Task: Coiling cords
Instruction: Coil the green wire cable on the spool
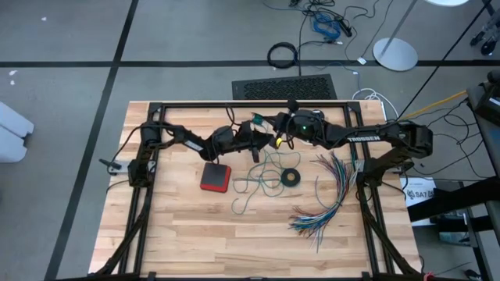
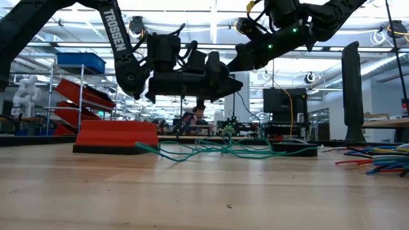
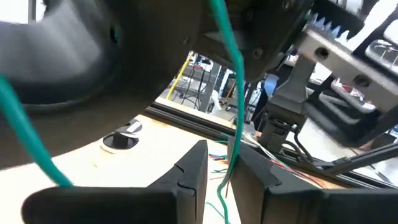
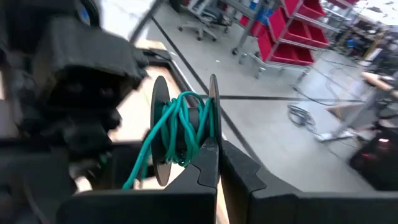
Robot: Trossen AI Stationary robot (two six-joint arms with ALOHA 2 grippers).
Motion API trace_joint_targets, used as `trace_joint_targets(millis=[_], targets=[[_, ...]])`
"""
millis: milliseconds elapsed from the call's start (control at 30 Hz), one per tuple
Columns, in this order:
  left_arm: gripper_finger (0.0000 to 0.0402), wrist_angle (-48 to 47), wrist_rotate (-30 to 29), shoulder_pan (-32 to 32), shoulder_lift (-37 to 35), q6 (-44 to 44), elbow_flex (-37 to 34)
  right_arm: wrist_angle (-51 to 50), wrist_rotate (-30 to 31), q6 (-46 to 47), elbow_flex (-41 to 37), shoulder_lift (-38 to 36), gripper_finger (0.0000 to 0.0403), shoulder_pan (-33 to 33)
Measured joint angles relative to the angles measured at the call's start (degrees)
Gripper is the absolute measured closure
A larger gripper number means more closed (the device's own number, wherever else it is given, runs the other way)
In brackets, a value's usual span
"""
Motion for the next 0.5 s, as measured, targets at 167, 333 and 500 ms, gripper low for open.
trace_joint_targets(millis=[167, 333, 500], targets=[[0.0333, -0.82, 0.23, -0.08, 0.0, 1.47, -0.02, 1.32, -2.03, 2.0, 0.0, 0.0, 0.0403, 0.07], [0.0333, -4.26, -0.51, -0.08, 0.0, 5.97, -0.09, 1.5, -1.37, 2.19, 0.0, -0.94, 0.0403, 0.04], [0.0333, -4.74, -3.24, -0.06, 0.0, 7.82, -1.53, 1.44, -1.36, 2.19, -0.04, -2.95, 0.0403, 0.04]])
